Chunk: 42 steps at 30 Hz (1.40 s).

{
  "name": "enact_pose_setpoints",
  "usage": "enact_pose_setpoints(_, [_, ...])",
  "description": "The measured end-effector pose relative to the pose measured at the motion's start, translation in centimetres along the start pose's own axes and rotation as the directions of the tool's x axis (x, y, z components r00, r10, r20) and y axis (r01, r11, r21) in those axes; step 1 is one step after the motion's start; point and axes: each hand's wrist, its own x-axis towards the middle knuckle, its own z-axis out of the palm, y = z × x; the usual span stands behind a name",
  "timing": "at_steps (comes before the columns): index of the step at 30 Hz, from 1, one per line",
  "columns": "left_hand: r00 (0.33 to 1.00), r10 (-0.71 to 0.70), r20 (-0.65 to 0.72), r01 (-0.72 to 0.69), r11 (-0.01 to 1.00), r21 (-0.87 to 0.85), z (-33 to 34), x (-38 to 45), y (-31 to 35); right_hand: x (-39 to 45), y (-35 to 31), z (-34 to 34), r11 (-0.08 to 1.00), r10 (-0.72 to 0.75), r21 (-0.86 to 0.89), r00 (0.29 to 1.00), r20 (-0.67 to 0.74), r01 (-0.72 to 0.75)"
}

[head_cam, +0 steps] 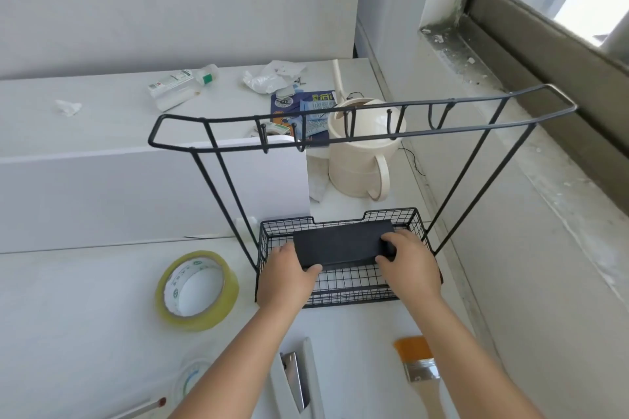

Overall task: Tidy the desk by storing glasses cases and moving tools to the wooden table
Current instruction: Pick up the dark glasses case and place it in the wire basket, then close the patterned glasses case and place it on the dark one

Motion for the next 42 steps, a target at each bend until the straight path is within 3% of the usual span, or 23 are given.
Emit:
enact_pose_setpoints(20, [0.998,0.015,-0.066,-0.014,1.000,0.013,0.1,0.0,0.5,-0.2,0.1,0.6,0.999,-0.034,-0.013,0.995,-0.097,0.033])
enact_pose_setpoints(27, [0.974,0.166,-0.152,-0.210,0.916,-0.342,-2.7,-4.8,-0.3,-5.0,-0.8,-1.2,0.990,-0.123,0.047,0.984,-0.126,0.130])
enact_pose_setpoints(31, [0.978,0.159,-0.132,-0.206,0.812,-0.547,-5.0,-13.4,-4.8,-13.5,-0.8,-1.2,0.944,-0.267,0.183,0.962,-0.060,0.274])
enact_pose_setpoints(34, [0.996,0.024,-0.081,-0.071,0.765,-0.641,-5.4,-21.8,-10.9,-20.8,-0.2,0.5,0.857,-0.397,0.387,0.915,0.076,0.339])
enact_pose_setpoints(36, [0.987,-0.149,-0.065,0.064,0.720,-0.691,-5.2,-28.1,-15.1,-25.8,0.0,2.3,0.820,-0.435,0.498,0.874,0.218,0.284])
enact_pose_setpoints(42, [0.833,-0.538,-0.128,0.251,0.574,-0.779,-4.1,-46.5,-24.4,-38.9,-0.1,8.2,0.816,-0.532,0.536,0.643,0.551,0.216])
